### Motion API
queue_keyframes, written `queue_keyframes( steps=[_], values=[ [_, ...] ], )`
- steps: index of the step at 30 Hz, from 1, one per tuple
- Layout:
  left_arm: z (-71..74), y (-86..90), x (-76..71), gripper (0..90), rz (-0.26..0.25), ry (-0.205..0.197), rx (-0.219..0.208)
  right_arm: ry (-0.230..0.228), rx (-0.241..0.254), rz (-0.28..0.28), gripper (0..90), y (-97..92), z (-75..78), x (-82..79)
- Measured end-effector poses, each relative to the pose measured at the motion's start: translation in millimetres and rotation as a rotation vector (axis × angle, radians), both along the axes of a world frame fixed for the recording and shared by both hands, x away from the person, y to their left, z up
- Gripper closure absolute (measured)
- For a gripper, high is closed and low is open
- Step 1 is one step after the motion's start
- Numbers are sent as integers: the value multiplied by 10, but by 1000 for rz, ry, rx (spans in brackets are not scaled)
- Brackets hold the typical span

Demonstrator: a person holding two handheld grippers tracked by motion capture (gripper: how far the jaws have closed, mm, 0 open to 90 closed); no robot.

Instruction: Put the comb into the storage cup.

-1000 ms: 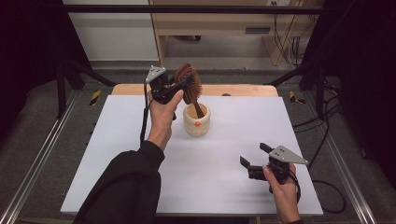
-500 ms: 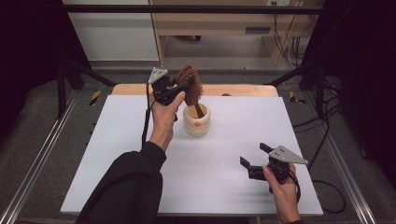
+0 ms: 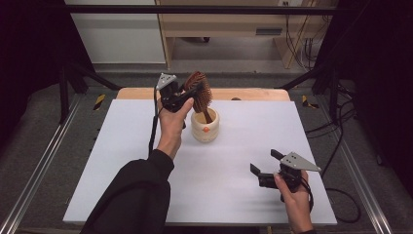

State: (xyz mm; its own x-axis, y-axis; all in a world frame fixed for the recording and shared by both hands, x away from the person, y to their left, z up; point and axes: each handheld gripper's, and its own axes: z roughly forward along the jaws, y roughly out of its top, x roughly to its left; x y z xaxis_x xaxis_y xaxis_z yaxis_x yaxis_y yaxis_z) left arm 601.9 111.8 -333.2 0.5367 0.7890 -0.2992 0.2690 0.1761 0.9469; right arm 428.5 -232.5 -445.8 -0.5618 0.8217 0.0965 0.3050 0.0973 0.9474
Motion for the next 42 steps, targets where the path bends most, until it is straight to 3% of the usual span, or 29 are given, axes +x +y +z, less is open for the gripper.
queue_keyframes(
  steps=[42],
  values=[
    [-135, -27, 17, 517, -7, 22, -9, 6, -2, 6, 45, 15, -11, 5]
  ],
)
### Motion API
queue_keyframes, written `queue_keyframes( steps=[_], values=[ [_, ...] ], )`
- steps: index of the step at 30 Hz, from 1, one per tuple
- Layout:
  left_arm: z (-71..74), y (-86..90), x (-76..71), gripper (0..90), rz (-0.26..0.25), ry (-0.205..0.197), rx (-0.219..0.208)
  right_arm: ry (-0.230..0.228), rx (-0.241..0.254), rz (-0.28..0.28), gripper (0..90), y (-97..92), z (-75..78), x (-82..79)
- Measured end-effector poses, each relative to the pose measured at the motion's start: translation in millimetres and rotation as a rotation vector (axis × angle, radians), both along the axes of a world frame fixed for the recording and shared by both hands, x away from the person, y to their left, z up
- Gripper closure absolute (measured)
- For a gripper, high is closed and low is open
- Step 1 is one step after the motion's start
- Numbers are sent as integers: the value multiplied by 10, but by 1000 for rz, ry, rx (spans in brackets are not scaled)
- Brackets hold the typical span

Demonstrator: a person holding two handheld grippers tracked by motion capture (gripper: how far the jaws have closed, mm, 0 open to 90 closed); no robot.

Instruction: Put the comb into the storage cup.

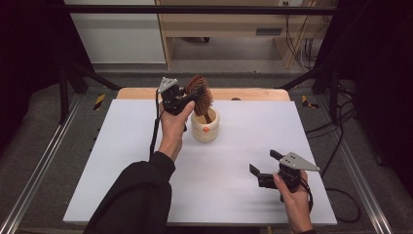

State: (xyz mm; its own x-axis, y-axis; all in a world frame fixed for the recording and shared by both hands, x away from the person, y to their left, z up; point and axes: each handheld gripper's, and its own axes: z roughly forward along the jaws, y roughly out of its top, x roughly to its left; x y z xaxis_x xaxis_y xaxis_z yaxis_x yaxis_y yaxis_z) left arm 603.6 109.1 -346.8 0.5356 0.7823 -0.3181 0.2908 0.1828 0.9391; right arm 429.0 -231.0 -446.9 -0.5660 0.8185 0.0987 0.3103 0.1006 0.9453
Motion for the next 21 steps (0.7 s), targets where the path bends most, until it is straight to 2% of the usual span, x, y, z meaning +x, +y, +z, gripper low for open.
queue_keyframes(
  steps=[21],
  values=[
    [-67, 2, 15, 516, 1, 13, 0, 5, -4, 4, 45, 9, -8, 1]
  ],
)
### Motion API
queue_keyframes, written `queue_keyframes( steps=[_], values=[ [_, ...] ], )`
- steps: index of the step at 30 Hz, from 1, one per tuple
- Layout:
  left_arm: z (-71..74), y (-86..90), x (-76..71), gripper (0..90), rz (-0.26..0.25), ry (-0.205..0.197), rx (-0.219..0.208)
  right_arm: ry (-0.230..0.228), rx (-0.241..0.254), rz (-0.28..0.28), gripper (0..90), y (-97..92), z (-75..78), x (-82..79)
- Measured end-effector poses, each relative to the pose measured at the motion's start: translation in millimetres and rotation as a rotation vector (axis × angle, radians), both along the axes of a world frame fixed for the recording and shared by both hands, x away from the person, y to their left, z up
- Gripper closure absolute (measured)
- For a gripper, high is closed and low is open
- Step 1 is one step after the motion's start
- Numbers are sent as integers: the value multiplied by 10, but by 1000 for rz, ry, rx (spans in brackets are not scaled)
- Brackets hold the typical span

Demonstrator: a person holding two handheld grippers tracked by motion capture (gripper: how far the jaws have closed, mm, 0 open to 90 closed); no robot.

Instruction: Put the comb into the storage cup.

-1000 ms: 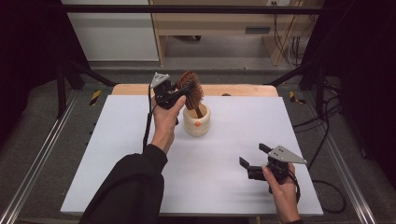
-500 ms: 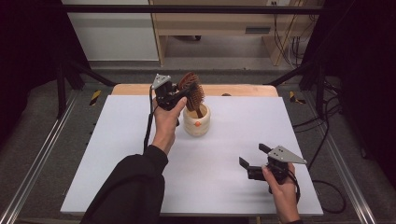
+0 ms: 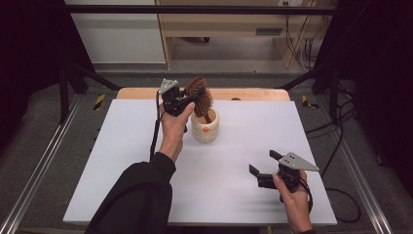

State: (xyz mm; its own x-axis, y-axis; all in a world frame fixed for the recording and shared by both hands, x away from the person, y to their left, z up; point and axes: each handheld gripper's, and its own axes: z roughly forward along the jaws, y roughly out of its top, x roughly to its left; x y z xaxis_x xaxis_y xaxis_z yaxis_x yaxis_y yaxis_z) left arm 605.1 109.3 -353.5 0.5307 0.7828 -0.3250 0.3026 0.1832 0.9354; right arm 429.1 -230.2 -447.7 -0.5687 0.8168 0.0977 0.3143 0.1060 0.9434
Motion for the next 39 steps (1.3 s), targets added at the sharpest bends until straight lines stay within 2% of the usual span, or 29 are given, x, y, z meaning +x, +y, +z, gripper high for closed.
queue_keyframes(
  steps=[23, 39],
  values=[
    [-47, -31, 9, 515, -4, 5, 7, -2, 1, -2, 45, -7, 5, -2],
    [-77, 2, 17, 512, 4, 13, -6, -1, 1, -2, 45, -1, 2, 0]
  ],
)
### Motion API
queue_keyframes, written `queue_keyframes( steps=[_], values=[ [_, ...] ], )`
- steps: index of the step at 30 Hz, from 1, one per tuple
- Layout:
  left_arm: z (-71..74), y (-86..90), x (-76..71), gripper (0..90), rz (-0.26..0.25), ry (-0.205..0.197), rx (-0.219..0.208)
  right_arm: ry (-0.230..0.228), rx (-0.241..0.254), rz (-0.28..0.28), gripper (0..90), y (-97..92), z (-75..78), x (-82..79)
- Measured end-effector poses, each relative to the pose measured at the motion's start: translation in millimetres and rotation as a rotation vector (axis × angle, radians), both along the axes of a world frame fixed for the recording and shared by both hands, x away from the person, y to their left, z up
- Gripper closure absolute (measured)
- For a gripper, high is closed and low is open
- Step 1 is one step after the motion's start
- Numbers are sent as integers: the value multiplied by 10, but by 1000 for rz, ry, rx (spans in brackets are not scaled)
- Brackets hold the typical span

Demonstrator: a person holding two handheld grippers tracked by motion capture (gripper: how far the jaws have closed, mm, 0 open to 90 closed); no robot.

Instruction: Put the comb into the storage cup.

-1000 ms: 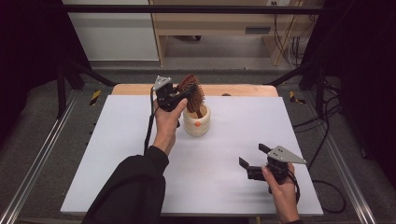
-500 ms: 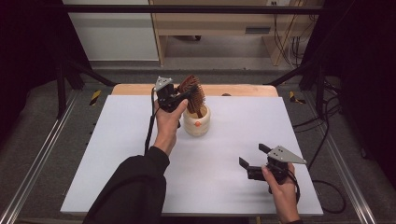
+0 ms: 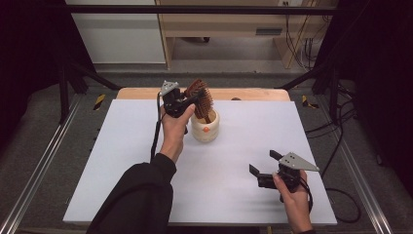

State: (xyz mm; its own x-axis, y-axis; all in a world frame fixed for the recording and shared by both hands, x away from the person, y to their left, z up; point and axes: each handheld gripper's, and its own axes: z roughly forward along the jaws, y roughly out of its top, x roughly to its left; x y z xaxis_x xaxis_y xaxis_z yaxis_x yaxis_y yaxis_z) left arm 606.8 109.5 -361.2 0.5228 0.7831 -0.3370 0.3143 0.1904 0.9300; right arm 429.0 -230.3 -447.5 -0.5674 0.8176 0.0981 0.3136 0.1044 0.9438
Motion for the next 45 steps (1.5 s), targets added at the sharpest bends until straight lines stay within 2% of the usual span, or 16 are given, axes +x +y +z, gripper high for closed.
queue_keyframes(
  steps=[45],
  values=[
    [-80, 183, 34, 500, 11, 41, -57, 2, -10, 10, 45, 30, -12, 6]
  ],
)
